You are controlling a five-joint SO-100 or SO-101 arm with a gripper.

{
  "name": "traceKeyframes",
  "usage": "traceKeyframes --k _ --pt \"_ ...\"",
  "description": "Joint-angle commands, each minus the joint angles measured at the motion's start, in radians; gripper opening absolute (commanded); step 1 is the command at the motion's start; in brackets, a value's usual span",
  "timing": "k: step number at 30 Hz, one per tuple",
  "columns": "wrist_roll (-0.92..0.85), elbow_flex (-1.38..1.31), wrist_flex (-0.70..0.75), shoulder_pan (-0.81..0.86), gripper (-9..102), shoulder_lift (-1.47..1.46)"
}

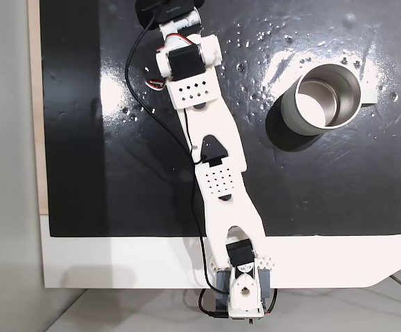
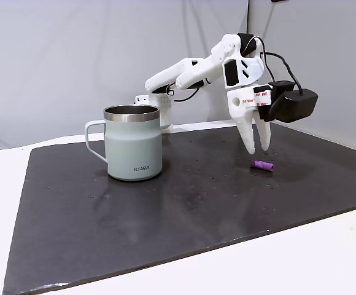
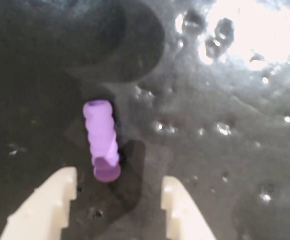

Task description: Grasp a pengrip and put it in the cup.

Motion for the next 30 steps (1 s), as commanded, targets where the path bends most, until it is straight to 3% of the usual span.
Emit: traceKeyframes --k 1,14,24,30 --pt "-0.006 -0.086 -0.011 -0.005 22 -0.017" --pt "0.020 -0.086 -0.067 -0.038 22 -0.137" --pt "0.018 -0.086 -0.107 -0.046 4 -0.149" --pt "0.023 -0.086 -0.072 -0.044 1 -0.155"
